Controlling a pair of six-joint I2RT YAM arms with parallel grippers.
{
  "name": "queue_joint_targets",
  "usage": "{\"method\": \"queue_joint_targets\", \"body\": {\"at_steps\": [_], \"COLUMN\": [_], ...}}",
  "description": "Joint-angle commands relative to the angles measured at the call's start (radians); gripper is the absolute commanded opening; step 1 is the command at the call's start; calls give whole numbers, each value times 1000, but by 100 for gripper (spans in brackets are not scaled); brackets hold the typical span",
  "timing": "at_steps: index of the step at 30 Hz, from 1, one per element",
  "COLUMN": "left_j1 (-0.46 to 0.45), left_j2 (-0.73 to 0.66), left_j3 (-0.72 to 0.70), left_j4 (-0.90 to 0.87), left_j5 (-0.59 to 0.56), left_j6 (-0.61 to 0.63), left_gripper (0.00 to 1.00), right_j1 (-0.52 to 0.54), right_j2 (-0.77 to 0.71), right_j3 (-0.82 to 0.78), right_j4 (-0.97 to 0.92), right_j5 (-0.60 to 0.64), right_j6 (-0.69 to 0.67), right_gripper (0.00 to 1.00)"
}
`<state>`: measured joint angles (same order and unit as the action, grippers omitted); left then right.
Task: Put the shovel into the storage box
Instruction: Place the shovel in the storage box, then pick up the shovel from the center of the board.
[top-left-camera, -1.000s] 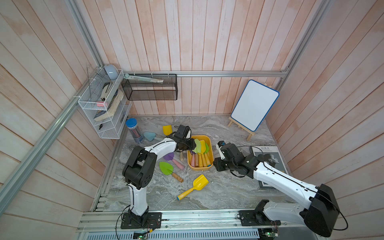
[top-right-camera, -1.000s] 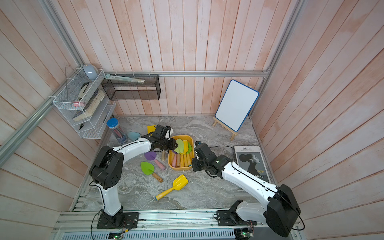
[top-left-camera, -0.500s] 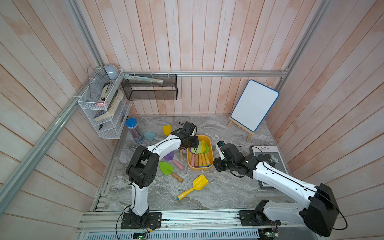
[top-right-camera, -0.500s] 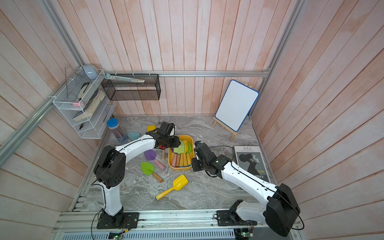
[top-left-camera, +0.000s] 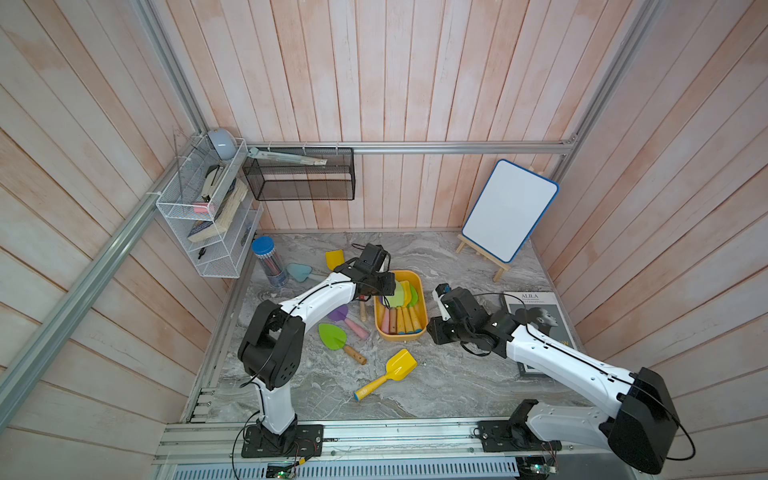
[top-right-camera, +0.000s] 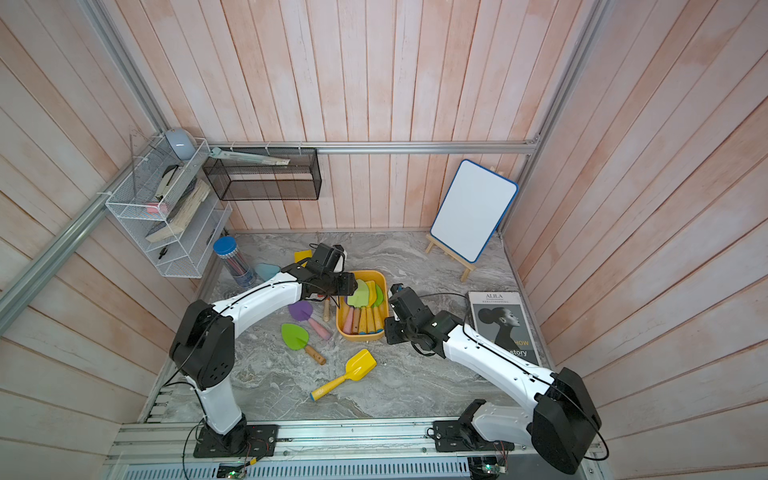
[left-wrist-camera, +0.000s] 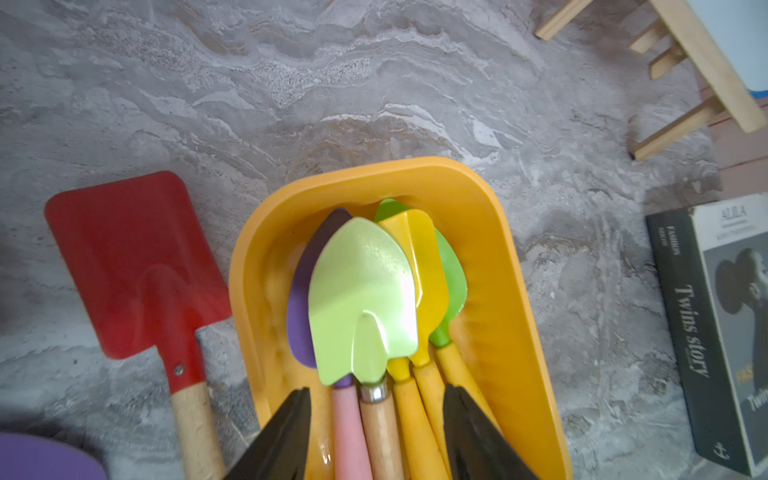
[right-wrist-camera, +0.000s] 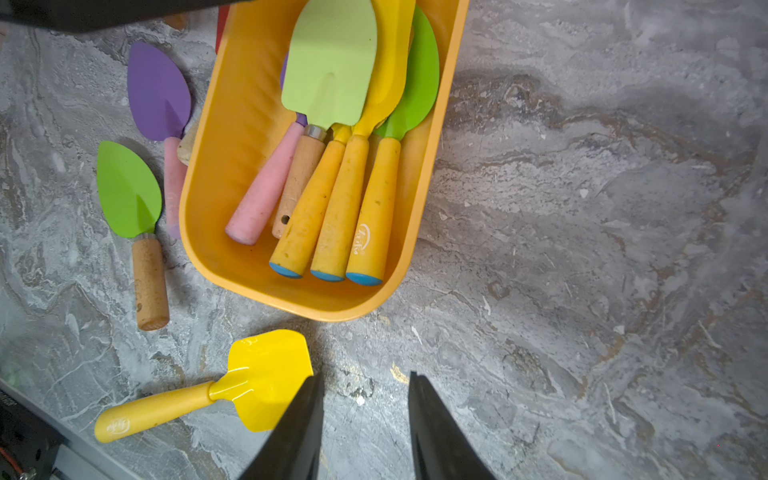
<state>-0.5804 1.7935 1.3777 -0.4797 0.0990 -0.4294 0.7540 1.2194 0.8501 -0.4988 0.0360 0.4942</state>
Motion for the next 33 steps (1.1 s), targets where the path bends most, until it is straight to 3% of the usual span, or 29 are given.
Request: {"method": "queue_joint_targets", "body": {"at_steps": [1, 7, 14, 20, 26, 33], "left_j1": [-28, -83, -179, -295, -415, -434], "left_j2": [-118, -324, -467, -473, -427, -348], "left_j3": [-69, -224, -351, -398, -421, -463], "left_j4": [-10, -112, -330, -494, -524, -488], "left_j5": [9, 4, -1, 7, 10, 10], "left_j6": [40, 45, -58, -106, -82, 3], "left_gripper": [57, 57, 58, 58, 58, 58], "right_j1": [-8, -36, -73, -74, -74, -74], "right_j2": [-35, -101, -161, -179, -203, -225], "right_j3": [-26, -65, -108, -105, -115, -138], "right_j4": [-15, -7, 24, 20, 25, 26], "right_j5": [11, 4, -47, -59, -68, -68], "right_j6": [37, 78, 115, 112, 110, 116], "right_gripper": [39, 39, 40, 40, 40, 40]}}
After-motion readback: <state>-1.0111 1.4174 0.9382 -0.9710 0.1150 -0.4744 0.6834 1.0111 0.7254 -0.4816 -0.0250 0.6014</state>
